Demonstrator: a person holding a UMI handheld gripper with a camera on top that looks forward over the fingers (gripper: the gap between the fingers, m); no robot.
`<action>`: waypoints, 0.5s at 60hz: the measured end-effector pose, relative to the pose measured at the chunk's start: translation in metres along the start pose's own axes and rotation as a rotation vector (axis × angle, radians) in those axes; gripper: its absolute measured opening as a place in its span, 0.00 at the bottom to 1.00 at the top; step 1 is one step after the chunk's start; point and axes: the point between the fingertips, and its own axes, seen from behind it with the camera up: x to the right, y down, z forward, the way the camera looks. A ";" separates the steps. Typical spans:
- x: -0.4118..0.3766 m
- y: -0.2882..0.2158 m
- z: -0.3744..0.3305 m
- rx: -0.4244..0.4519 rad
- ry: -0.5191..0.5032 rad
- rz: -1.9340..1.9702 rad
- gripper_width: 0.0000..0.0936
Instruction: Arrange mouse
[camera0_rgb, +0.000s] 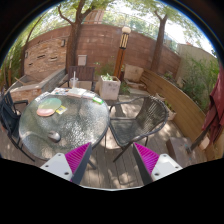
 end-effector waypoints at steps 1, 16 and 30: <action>0.001 0.000 0.000 0.000 0.002 -0.001 0.91; -0.016 0.057 -0.025 -0.063 0.025 0.003 0.90; -0.101 0.130 -0.035 -0.144 -0.027 0.031 0.91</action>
